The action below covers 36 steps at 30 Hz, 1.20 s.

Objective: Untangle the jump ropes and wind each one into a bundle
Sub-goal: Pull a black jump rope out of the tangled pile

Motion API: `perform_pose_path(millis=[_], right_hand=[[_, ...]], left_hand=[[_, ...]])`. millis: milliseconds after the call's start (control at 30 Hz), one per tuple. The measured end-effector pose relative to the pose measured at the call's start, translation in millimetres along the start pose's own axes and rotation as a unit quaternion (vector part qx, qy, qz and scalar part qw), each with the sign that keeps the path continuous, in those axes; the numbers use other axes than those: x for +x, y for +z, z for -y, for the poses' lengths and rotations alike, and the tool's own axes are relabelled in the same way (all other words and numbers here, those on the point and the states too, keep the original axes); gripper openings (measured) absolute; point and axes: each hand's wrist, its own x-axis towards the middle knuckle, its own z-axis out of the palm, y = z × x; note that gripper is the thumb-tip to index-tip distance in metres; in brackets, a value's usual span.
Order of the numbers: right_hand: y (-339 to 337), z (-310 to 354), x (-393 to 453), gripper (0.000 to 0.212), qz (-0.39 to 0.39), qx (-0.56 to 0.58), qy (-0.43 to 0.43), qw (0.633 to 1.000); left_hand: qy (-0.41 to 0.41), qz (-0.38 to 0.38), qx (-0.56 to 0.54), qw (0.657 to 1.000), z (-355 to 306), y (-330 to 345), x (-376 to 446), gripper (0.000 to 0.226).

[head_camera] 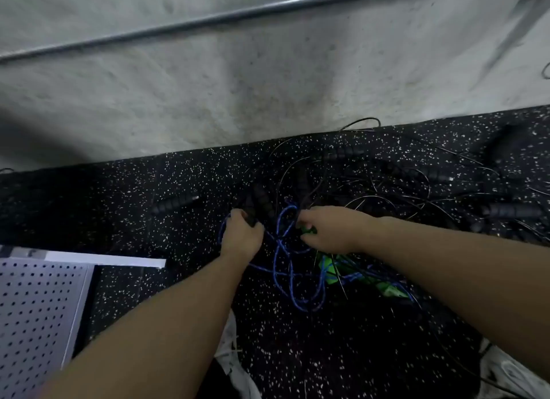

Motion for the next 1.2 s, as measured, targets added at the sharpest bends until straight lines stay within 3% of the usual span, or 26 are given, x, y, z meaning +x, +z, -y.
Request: perform_pose_path(millis=[67,167,300,400,533,667,800,933,1067,1133,1200], right_hand=[[2.3,-4.7,7.1,0.042,0.002,-0.012,0.008,1.000],[7.9,-11.0,9.0,0.037,0.022,0.000,0.017,1.000],[5.0,-19.0,-0.3,0.032,0.015,-0.012,0.030,0.999],[-11.0,-14.7,-21.8,0.034,0.023,-0.047,0.043,0.998],[-49.6,7.8,-69.7,0.033,-0.029,-0.066,0.059,0.996],[-79.9,38.6,-128.9,0.026,-0.122,-0.085,0.076,0.986],[-92.5,62.8,-191.2,0.019,-0.237,-0.065,0.084,0.966],[-96.7,80.7,-249.5,0.056,-0.360,-0.003,0.049,0.931],[-94.5,94.6,-292.9,0.075,-0.364,0.025,0.022,0.931],[-90.5,97.6,-303.5,0.070,-0.347,0.017,0.017,0.938],[-87.4,101.2,-311.5,0.052,-0.344,0.043,0.006,0.938]], left_hand=[[-0.038,-0.024,0.015,0.999,1.5,4.8,15.2,0.050],[-0.091,0.047,0.061,0.993,11.6,11.7,33.2,0.072],[-0.096,0.059,0.054,0.992,13.3,12.1,30.4,0.044],[-0.085,0.035,0.018,0.996,1.3,-3.6,14.6,0.052],[-0.023,0.054,-0.002,0.998,-31.5,-54.5,-27.7,0.043],[0.117,0.019,0.008,0.993,-75.8,-118.7,-90.6,0.032],[0.233,0.036,0.017,0.972,-114.5,-162.3,-170.0,0.027],[0.314,0.039,0.070,0.946,-128.6,-179.9,-245.0,0.022],[0.353,0.022,0.032,0.935,-136.0,-187.1,-303.2,0.023],[0.374,0.018,0.002,0.927,-137.2,-191.2,-325.8,0.021],[0.383,0.022,-0.030,0.923,-137.4,-194.7,-344.3,0.019]])
